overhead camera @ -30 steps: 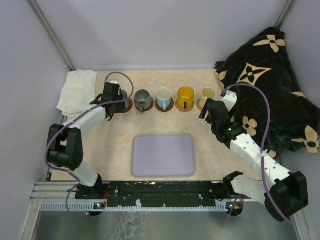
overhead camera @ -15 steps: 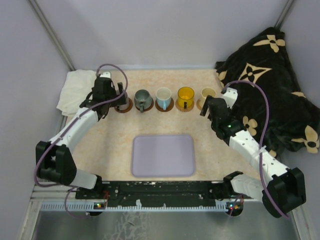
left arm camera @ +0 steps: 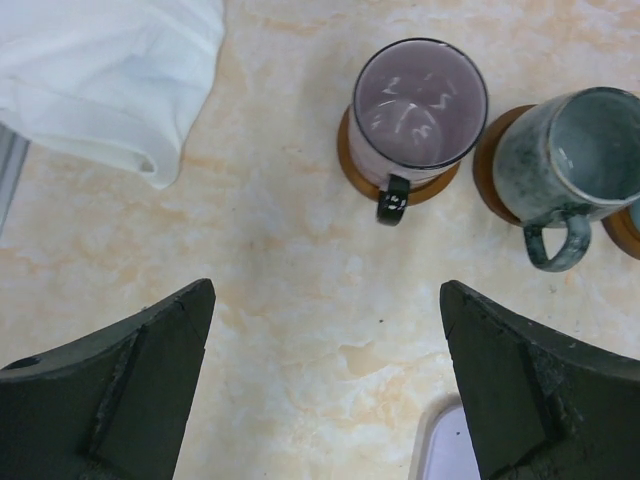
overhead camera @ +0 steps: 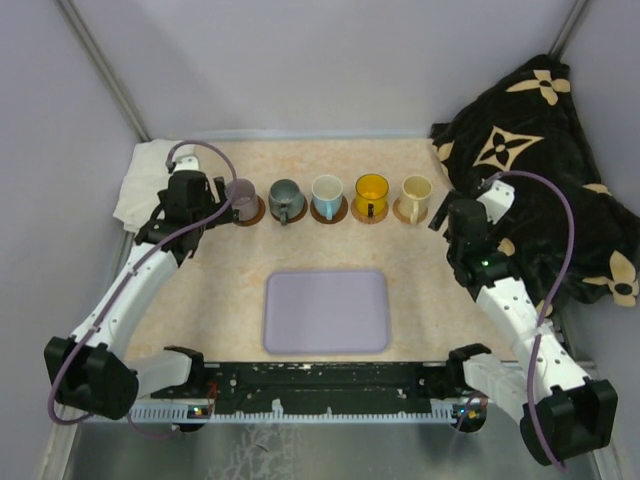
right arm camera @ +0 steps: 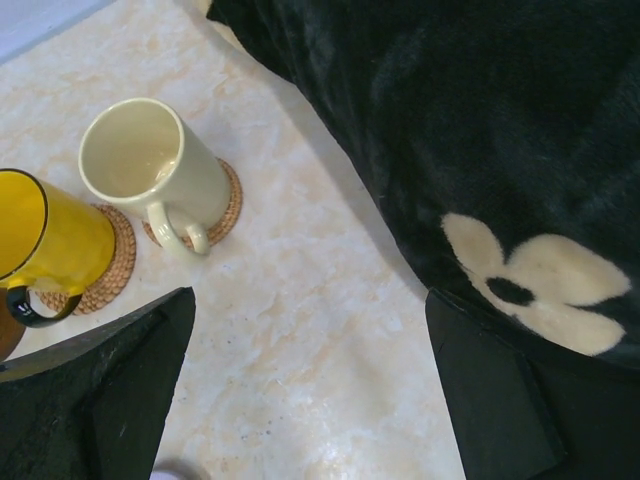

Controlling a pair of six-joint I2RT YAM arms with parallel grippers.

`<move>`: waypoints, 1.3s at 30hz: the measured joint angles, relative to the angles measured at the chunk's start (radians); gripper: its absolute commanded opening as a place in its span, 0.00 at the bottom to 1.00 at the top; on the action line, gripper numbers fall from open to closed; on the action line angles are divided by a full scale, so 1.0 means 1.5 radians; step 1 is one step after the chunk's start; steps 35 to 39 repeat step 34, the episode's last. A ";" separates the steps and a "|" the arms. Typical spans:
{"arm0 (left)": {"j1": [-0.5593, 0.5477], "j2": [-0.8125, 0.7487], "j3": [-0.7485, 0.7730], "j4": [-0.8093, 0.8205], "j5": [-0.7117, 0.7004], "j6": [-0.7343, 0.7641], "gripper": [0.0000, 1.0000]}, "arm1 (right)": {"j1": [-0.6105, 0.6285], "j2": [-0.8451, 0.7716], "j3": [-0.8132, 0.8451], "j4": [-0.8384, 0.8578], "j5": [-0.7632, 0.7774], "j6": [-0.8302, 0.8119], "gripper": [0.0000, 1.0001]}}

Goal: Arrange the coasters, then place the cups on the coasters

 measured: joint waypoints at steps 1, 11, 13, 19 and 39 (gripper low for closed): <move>0.000 -0.011 -0.005 -0.010 -0.010 -0.004 1.00 | 0.000 -0.015 -0.005 -0.006 0.002 0.001 0.99; 0.000 -0.126 -0.051 -0.091 -0.123 -0.042 1.00 | 0.000 -0.088 -0.028 -0.075 0.023 0.020 0.99; 0.000 -0.149 -0.058 -0.111 -0.139 -0.053 1.00 | 0.000 -0.105 -0.028 -0.084 0.032 0.026 0.99; 0.000 -0.195 -0.059 -0.168 -0.186 -0.087 1.00 | 0.000 -0.156 -0.033 -0.102 0.061 0.035 0.99; 0.000 -0.279 -0.085 -0.247 -0.260 -0.166 1.00 | 0.000 -0.163 -0.036 -0.123 0.075 0.043 0.99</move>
